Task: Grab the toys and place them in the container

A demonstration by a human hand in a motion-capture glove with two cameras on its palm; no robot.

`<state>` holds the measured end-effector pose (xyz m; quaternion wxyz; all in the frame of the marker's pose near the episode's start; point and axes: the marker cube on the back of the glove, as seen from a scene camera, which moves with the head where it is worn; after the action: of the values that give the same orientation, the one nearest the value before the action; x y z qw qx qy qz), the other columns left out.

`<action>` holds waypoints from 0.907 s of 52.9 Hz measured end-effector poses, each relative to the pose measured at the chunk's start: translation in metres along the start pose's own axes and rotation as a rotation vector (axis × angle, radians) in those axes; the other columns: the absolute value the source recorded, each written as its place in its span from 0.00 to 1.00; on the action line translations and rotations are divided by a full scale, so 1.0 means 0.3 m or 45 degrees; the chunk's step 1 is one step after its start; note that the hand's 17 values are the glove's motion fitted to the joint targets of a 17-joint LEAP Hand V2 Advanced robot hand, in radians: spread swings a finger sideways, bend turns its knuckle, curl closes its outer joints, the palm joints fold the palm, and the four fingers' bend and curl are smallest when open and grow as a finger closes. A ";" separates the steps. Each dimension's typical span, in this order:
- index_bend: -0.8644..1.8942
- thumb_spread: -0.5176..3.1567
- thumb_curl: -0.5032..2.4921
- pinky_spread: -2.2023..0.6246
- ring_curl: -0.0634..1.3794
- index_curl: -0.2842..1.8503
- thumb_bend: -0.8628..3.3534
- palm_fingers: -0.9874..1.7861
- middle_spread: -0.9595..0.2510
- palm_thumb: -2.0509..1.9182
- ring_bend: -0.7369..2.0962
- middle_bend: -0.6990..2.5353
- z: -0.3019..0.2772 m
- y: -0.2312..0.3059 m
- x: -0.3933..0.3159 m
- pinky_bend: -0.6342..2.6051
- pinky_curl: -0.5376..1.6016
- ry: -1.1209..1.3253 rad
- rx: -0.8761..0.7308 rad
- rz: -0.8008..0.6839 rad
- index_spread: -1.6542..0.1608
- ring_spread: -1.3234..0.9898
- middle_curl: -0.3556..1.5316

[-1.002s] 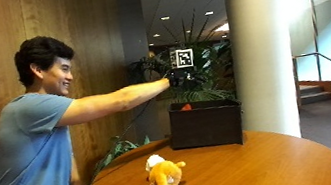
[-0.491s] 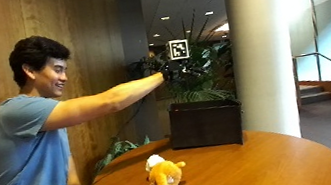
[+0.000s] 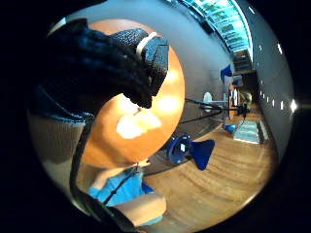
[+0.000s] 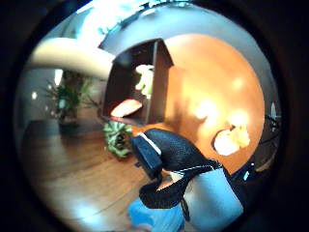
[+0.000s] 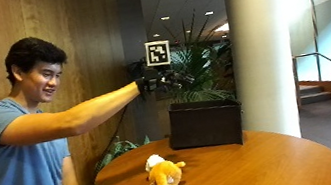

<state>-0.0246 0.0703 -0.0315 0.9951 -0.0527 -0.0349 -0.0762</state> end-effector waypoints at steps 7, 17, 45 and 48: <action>0.35 0.42 0.23 0.81 0.32 0.25 0.19 0.31 0.81 0.50 0.36 0.27 0.096 0.067 0.206 0.58 0.42 0.121 -0.053 0.125 0.75 0.60 0.37; 0.35 0.42 0.23 0.81 0.30 0.24 0.19 0.29 0.81 0.50 0.33 0.26 0.259 0.148 0.402 0.59 0.42 0.173 -0.144 0.044 0.76 0.60 0.36; 0.35 0.41 0.24 0.81 0.26 0.23 0.19 0.28 0.82 0.50 0.32 0.26 0.757 0.239 0.595 0.59 0.42 0.198 -0.457 0.094 0.76 0.60 0.33; 0.35 0.41 0.24 0.81 0.26 0.23 0.19 0.28 0.82 0.50 0.32 0.26 0.798 0.241 0.572 0.59 0.42 0.089 -0.481 0.162 0.76 0.60 0.33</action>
<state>0.1411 0.1422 0.2119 0.9710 -0.2377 0.0179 -0.0200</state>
